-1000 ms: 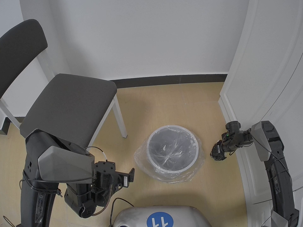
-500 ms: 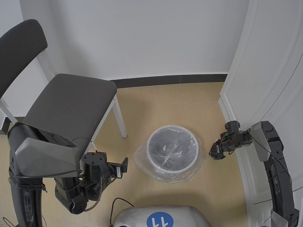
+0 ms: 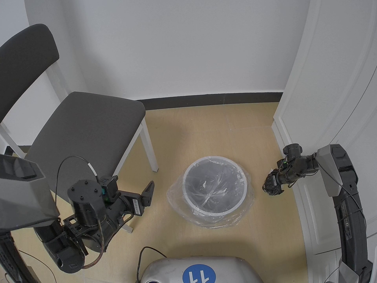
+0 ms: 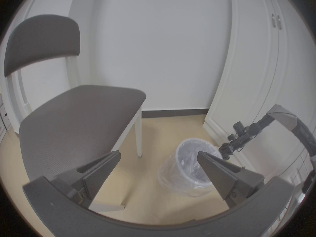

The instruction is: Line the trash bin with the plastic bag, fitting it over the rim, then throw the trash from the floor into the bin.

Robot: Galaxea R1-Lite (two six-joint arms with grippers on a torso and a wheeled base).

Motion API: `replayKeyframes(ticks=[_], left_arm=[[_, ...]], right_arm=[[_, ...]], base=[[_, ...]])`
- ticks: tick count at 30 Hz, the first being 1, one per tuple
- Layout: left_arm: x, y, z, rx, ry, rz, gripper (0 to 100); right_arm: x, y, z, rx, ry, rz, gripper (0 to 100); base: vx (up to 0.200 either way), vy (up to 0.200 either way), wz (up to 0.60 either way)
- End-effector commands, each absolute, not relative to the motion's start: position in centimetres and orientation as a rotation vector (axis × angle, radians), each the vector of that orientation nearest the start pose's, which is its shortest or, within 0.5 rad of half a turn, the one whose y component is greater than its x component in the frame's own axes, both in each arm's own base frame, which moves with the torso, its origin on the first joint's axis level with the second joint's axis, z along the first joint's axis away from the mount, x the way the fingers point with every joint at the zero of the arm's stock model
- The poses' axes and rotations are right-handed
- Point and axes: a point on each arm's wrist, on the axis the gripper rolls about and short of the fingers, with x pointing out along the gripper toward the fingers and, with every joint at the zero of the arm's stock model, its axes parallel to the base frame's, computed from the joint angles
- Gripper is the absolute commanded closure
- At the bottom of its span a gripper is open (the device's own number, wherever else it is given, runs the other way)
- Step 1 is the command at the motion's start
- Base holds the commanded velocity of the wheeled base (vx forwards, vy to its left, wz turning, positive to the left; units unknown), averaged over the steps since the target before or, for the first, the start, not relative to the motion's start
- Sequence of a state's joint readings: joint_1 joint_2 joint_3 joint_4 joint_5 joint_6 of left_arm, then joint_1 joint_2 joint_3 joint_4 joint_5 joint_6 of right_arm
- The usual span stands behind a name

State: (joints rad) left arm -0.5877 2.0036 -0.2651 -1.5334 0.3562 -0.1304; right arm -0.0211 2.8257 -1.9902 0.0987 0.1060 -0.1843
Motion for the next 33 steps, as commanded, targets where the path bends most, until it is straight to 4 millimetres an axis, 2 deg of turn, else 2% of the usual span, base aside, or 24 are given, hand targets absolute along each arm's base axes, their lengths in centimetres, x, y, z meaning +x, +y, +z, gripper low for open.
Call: replayKeyframes(ticks=[1, 2, 4, 7, 8, 9, 10, 12, 15, 16, 17, 18, 19, 20, 21, 25, 26, 29, 33], left_arm=[[20.4, -13.9, 10.8, -0.065, 0.064, -0.270, 0], [19.5, -14.0, 12.2, -0.065, 0.011, -0.294, 0], [18.6, -13.9, 13.2, -0.062, -0.024, -0.315, 0], [16.5, -13.4, 15.1, -0.045, -0.106, -0.358, 0], [16.4, -13.4, 15.2, -0.046, -0.110, -0.359, 0], [15.9, -13.0, 16.1, -0.044, -0.150, -0.361, 0], [15.8, -12.9, 16.2, -0.043, -0.155, -0.361, 0], [15.1, -12.3, 17.3, -0.042, -0.211, -0.355, 0], [14.6, -11.9, 18.0, -0.037, -0.242, -0.353, 0], [14.2, -11.6, 18.3, -0.026, -0.262, -0.350, 0], [14.2, -11.6, 18.3, -0.025, -0.262, -0.350, 0], [13.7, -11.2, 18.5, 0.004, -0.280, -0.345, 0], [13.4, -11.0, 18.6, 0.020, -0.295, -0.343, 0], [13.3, -10.9, 18.7, 0.024, -0.299, -0.341, 0], [12.9, -10.5, 19.1, 0.045, -0.325, -0.333, 0], [11.7, -9.8, 20.4, 0.074, -0.403, -0.326, 0], [11.6, -9.7, 20.5, 0.077, -0.410, -0.325, 0], [10.8, -8.9, 21.4, 0.103, -0.468, -0.299, 0], [10.4, -8.5, 21.9, 0.107, -0.500, -0.280, 0]], right_arm=[[51.6, -0.9, -5.4, -0.112, 0.915, 0.165, 100], [51.4, -0.7, -4.3, -0.117, 0.905, 0.167, 100], [51.2, -0.4, -2.9, -0.121, 0.889, 0.171, 100], [50.4, 0.5, 0.4, -0.134, 0.851, 0.185, 100], [50.4, 0.5, 0.6, -0.135, 0.848, 0.186, 100], [50.0, 0.9, 2.2, -0.144, 0.824, 0.194, 100], [50.0, 0.9, 2.5, -0.145, 0.820, 0.193, 100], [48.8, 1.2, 5.1, -0.150, 0.793, 0.199, 100], [47.5, 1.3, 7.4, -0.153, 0.763, 0.198, 100], [46.4, 1.5, 9.2, -0.158, 0.718, 0.200, 100], [46.3, 1.6, 9.4, -0.159, 0.713, 0.201, 100], [44.9, 1.9, 11.4, -0.167, 0.648, 0.204, 100], [44.0, 2.1, 12.4, -0.176, 0.609, 0.207, 100], [43.8, 2.1, 12.6, -0.178, 0.600, 0.207, 100], [42.2, 2.3, 14.2, -0.202, 0.531, 0.214, 100], [38.1, 2.9, 17.1, -0.275, 0.370, 0.231, 100], [37.7, 3.1, 17.4, -0.281, 0.352, 0.235, 100], [34.4, 4.4, 19.2, -0.304, 0.221, 0.257, 100], [31.7, 6.4, 20.0, -0.309, 0.123, 0.311, 100]], base=[[0.000, 0.000, 0.00], [0.000, 0.000, 0.00], [0.000, 0.000, 0.00], [0.000, 0.000, 0.00], [0.000, 0.000, 0.00], [0.000, 0.000, 0.00], [0.000, 0.000, 0.00], [0.000, 0.000, 0.00], [0.000, 0.000, 0.00], [0.000, 0.000, 0.00], [0.000, 0.000, 0.00], [0.000, 0.000, 0.00], [0.000, 0.000, 0.00], [0.000, 0.000, 0.00], [0.000, 0.000, 0.00], [0.000, 0.000, 0.00], [0.000, 0.000, 0.00], [0.000, 0.000, 0.00], [0.000, 0.000, 0.00]])
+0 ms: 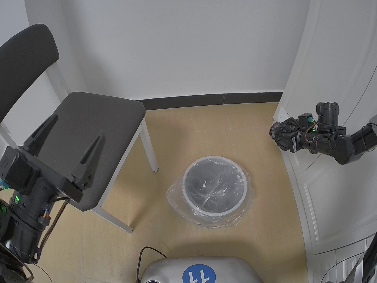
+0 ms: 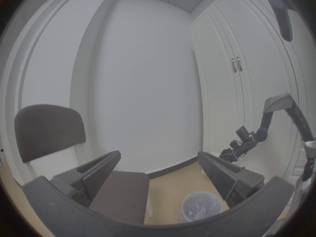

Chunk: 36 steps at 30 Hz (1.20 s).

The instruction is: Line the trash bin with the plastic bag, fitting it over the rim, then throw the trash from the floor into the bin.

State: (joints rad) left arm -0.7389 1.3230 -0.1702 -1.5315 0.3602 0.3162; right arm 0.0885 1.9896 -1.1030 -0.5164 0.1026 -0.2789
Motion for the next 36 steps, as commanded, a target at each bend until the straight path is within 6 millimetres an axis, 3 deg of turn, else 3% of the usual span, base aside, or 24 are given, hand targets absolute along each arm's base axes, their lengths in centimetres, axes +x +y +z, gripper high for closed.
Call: replayKeyframes(ticks=[1, 7, 9, 11, 17, 21, 28, 36], left_arm=[[10.4, -8.4, 22.0, 0.105, -0.503, -0.283, 0], [10.4, -8.4, 22.5, 0.094, -0.523, -0.273, 0], [10.4, -8.4, 22.5, 0.093, -0.524, -0.273, 0], [10.1, -8.1, 23.1, 0.076, -0.550, -0.264, 0], [10.1, -7.9, 23.2, 0.077, -0.555, -0.253, 0], [10.2, -7.6, 23.1, 0.131, -0.558, -0.217, 0], [10.2, -7.0, 23.1, 0.182, -0.568, -0.166, 0], [10.2, -7.0, 23.1, 0.187, -0.565, -0.166, 0]], right_arm=[[31.3, 6.6, 20.1, -0.308, 0.109, 0.318, 100], [28.9, 9.9, 19.8, -0.298, -0.045, 0.423, 100], [28.9, 10.1, 19.8, -0.298, -0.049, 0.427, 100], [27.7, 12.5, 18.9, -0.279, -0.151, 0.498, 100], [27.8, 15.5, 17.0, -0.248, -0.206, 0.559, 100], [28.1, 17.0, 15.8, -0.187, -0.123, 0.608, 100], [28.9, 18.0, 17.9, -0.008, 0.099, 0.629, 100], [33.2, 18.5, 20.1, 0.202, 0.464, 0.510, 100]], base=[[0.000, 0.000, 0.00], [0.000, 0.000, 0.00], [0.000, 0.000, 0.00], [0.000, 0.000, 0.00], [0.000, 0.000, 0.00], [0.000, 0.000, 0.00], [0.000, 0.000, 0.00], [0.000, 0.000, 0.00]])
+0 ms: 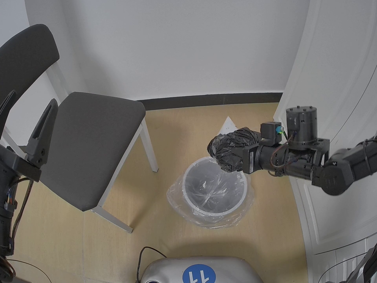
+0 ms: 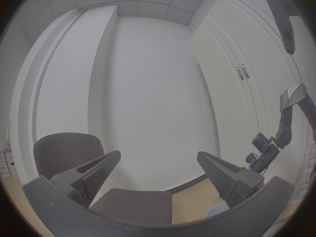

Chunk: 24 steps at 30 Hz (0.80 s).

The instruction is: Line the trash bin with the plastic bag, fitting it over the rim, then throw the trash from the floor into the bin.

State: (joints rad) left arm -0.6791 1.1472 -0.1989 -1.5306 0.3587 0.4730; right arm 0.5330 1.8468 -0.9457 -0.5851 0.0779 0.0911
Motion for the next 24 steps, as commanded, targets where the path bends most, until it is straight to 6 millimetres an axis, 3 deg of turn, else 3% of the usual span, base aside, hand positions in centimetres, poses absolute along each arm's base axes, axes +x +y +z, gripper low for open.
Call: replayKeyframes(ticks=[1, 4, 6, 7, 13, 21, 24], left_arm=[[10.2, -7.0, 23.1, 0.187, -0.565, -0.166, 0], [10.2, -7.0, 23.0, 0.188, -0.563, -0.167, 0], [10.2, -7.0, 23.0, 0.188, -0.563, -0.167, 0], [10.2, -7.0, 22.9, 0.191, -0.561, -0.167, 0], [10.2, -7.0, 22.9, 0.192, -0.560, -0.167, 0], [10.2, -7.0, 22.9, 0.192, -0.559, -0.171, 0], [10.2, -7.0, 22.7, 0.196, -0.555, -0.174, 0]], right_arm=[[33.2, 18.5, 20.1, 0.202, 0.464, 0.510, 100], [35.4, 19.4, 19.4, 0.266, 0.568, 0.463, 100], [35.5, 19.4, 19.3, 0.269, 0.575, 0.459, 100], [36.6, 20.0, 18.2, 0.274, 0.639, 0.439, 100], [38.6, 21.1, 15.5, 0.271, 0.731, 0.404, 100], [39.5, 21.5, 13.6, 0.248, 0.770, 0.388, 100], [40.3, 20.8, 13.4, 0.241, 0.764, 0.383, 100]], base=[[0.000, 0.000, 0.00], [0.000, 0.000, 0.00], [0.000, 0.000, 0.00], [0.000, 0.000, 0.00], [0.000, 0.000, 0.00], [0.000, 0.000, 0.00], [0.000, 0.000, 0.00]])
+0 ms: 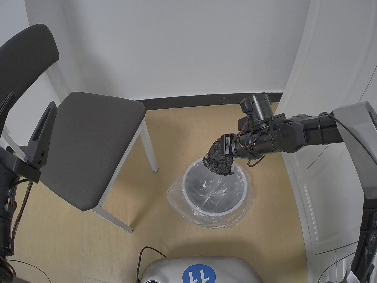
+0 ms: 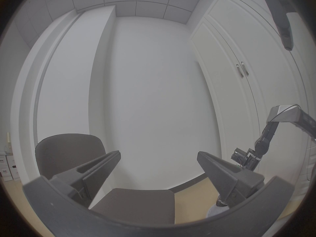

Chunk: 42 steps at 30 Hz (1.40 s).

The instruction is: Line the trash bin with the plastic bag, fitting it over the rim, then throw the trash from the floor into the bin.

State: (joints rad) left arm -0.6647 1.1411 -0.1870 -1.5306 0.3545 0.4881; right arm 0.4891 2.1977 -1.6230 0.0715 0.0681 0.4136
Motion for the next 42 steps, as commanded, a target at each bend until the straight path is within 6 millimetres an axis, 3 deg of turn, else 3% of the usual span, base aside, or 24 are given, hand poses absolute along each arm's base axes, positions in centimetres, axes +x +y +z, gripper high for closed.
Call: replayKeyframes(ticks=[1, 4, 5, 6, 7, 8, 13, 16, 17, 18, 21, 23, 26, 28, 31, 37, 42], left_arm=[[10.2, -7.0, 22.7, 0.197, -0.554, -0.174, 0], [10.3, -7.1, 22.4, 0.204, -0.542, -0.182, 0], [10.3, -7.2, 22.3, 0.208, -0.536, -0.185, 0], [10.3, -7.2, 22.2, 0.209, -0.533, -0.188, 0], [10.3, -7.3, 22.1, 0.212, -0.527, -0.193, 0], [10.3, -7.3, 22.1, 0.212, -0.527, -0.193, 0], [10.1, -7.1, 21.7, 0.217, -0.517, -0.197, 0], [10.1, -7.1, 21.7, 0.217, -0.519, -0.198, 0], [10.1, -7.1, 21.7, 0.217, -0.519, -0.198, 0], [10.1, -7.1, 21.5, 0.214, -0.511, -0.203, 0], [10.2, -7.2, 21.0, 0.224, -0.490, -0.209, 0], [10.1, -7.1, 20.8, 0.229, -0.483, -0.214, 0], [10.1, -7.2, 20.9, 0.227, -0.485, -0.220, 0], [10.0, -7.2, 21.0, 0.220, -0.492, -0.224, 0], [9.9, -7.2, 21.2, 0.214, -0.503, -0.221, 0], [9.6, -6.9, 21.5, 0.200, -0.523, -0.219, 0], [9.4, -6.8, 21.7, 0.192, -0.532, -0.218, 0]], right_arm=[[40.6, 20.5, 13.3, 0.216, 0.758, 0.385, 100], [41.4, 19.5, 13.0, 0.069, 0.723, 0.419, 100], [41.7, 18.3, 13.3, -0.088, 0.681, 0.456, 100], [41.8, 18.1, 13.4, -0.129, 0.669, 0.468, 100], [41.5, 17.7, 14.0, -0.250, 0.630, 0.502, 100], [41.5, 17.7, 14.0, -0.250, 0.630, 0.502, 100], [38.6, 16.2, 15.0, -0.799, 0.506, 0.680, 100], [38.7, 14.9, 14.9, -1.085, 0.425, 0.750, 100], [38.7, 14.9, 14.9, -1.085, 0.425, 0.750, 100], [38.3, 14.7, 15.2, -1.234, 0.371, 0.792, 100], [36.8, 15.4, 15.5, -1.384, 0.302, 0.853, 100], [35.5, 16.3, 16.3, -1.579, 0.188, 0.906, 100], [35.3, 16.8, 16.5, -1.734, 0.118, 0.922, 100], [35.3, 17.2, 16.9, -1.964, -0.003, 0.960, 100], [35.4, 17.3, 16.9, -2.064, -0.054, 0.985, 100], [35.8, 17.6, 13.4, -2.121, -0.004, 1.163, 100], [37.2, 17.9, 11.9, -2.137, 0.006, 1.190, 100]], base=[[0.000, 0.000, 0.00], [0.000, 0.000, 0.00], [0.000, 0.000, 0.00], [0.000, 0.000, 0.00], [0.000, 0.000, 0.00], [0.000, 0.000, 0.00], [0.000, 0.000, 0.00], [0.000, 0.000, 0.00], [0.000, 0.000, 0.00], [0.000, 0.000, 0.00], [0.000, 0.000, 0.00], [0.000, 0.000, 0.00], [0.000, 0.000, 0.00], [0.000, 0.000, 0.00], [0.000, 0.000, 0.00], [0.000, 0.000, 0.00], [0.000, 0.000, 0.00]])
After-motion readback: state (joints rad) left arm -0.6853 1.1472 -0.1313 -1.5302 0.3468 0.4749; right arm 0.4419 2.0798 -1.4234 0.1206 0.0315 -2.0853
